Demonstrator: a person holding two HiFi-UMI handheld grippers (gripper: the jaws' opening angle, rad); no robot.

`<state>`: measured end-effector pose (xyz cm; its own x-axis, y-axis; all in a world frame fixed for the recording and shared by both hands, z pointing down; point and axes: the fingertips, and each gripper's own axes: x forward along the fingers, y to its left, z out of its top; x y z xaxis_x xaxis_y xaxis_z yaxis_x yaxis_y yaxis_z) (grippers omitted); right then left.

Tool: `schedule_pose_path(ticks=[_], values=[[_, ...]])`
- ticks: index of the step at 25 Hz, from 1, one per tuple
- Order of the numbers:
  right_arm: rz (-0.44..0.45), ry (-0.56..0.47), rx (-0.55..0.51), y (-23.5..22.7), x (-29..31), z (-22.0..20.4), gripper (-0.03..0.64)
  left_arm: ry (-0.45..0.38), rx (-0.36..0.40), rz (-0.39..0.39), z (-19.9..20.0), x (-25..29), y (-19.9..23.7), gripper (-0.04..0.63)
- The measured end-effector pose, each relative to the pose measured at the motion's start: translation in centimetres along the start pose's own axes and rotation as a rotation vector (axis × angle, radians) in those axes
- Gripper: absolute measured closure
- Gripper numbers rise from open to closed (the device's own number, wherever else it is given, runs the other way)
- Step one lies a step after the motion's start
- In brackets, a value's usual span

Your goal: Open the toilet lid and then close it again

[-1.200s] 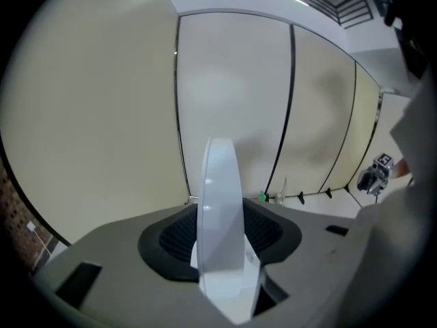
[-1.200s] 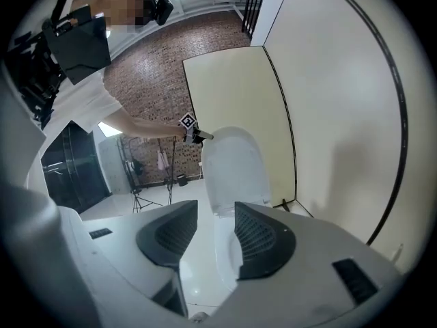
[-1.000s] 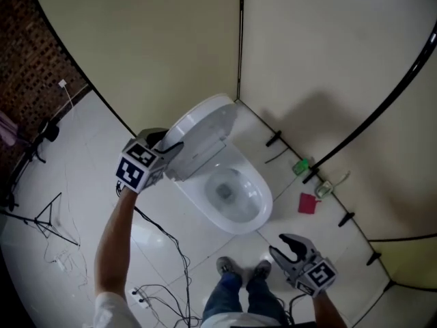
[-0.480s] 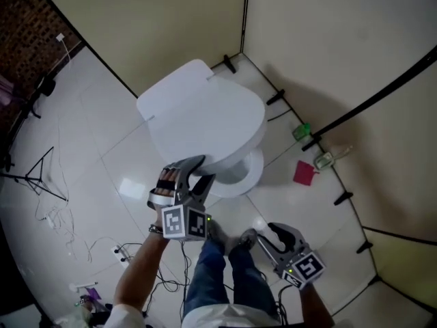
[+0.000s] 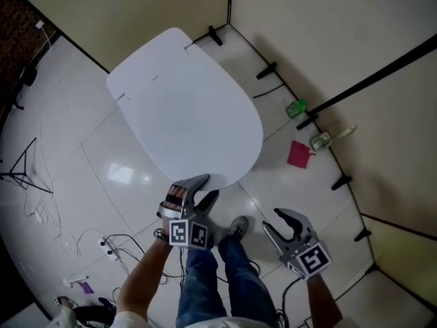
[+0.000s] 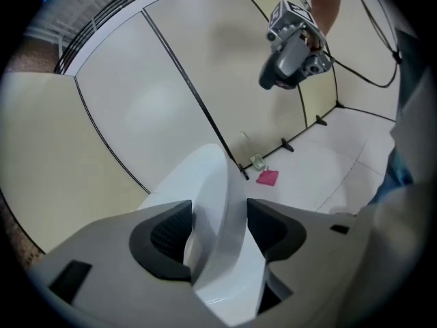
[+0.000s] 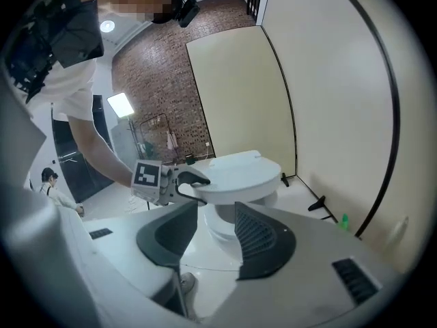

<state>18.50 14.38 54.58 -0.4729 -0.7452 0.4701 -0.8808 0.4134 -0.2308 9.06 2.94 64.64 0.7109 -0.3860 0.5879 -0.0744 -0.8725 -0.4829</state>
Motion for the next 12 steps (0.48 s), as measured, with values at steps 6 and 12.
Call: schedule_pose_path(ticks=[6, 12], values=[[0.048, 0.005, -0.006, 0.3, 1.9, -1.9, 0.453, 0.039, -0.113, -0.140, -3.9, 4.4, -4.8, 0.348], [0.063, 0.027, 0.011, 1.4, 2.7, -3.3, 0.453, 0.087, -0.203, -0.228, -6.8, 7.3, -6.8, 0.347]])
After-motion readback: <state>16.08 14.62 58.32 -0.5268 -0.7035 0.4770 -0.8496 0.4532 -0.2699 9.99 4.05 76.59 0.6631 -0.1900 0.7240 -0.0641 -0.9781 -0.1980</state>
